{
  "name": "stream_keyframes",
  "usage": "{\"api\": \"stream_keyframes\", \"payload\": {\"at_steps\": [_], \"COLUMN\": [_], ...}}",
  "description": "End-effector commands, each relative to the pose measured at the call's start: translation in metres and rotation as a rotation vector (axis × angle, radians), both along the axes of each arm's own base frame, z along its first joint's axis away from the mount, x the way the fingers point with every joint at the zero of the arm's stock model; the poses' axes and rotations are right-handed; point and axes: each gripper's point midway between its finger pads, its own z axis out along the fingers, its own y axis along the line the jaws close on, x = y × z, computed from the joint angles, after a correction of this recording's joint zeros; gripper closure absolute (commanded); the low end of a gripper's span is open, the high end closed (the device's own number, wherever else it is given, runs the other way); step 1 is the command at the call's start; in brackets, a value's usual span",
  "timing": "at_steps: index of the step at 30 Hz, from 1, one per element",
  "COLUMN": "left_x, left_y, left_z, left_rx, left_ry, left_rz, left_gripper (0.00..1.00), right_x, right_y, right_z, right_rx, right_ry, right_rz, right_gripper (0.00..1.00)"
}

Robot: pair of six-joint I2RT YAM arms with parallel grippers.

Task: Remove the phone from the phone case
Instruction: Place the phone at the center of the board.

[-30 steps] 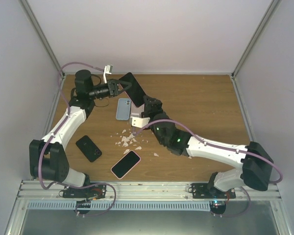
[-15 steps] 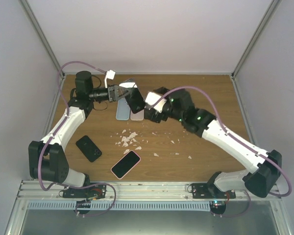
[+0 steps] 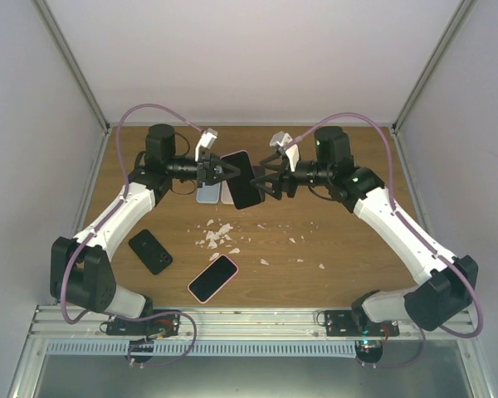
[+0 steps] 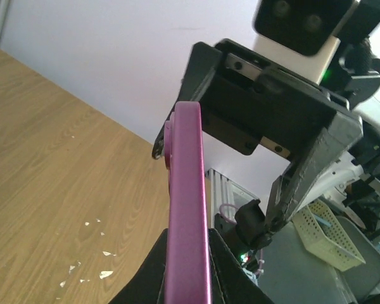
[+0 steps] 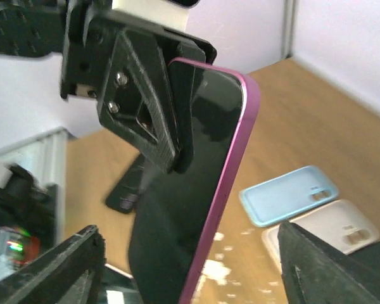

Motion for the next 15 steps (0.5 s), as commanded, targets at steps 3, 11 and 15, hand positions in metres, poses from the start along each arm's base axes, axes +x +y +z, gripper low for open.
{"api": "stream_keyframes", "payload": {"at_steps": [3,11,15], "left_x": [-0.025,-0.027,-0.027], "left_y": [-0.010,-0.015,-0.016], "left_z": [0.031,0.032,0.031], "left_rx": [-0.020,-0.019,-0.018], "left_ry": [-0.183,-0.195,-0.192], "left_rz": [-0.081,-0.096,-0.100], "left_gripper": [1.00,1.00,1.00], "right_x": [-0.015,-0.017,-0.020], "right_y": [0.001,0.005,0.006], "right_z": [0.002,-0.011,-0.017], "right_rx": [0.158,0.181,0.187], "right_ry": [0.266,0.351,0.375], "right_rz": [0.120,0.159,0.177], "right_gripper": [0.36,0.51,0.62]}}
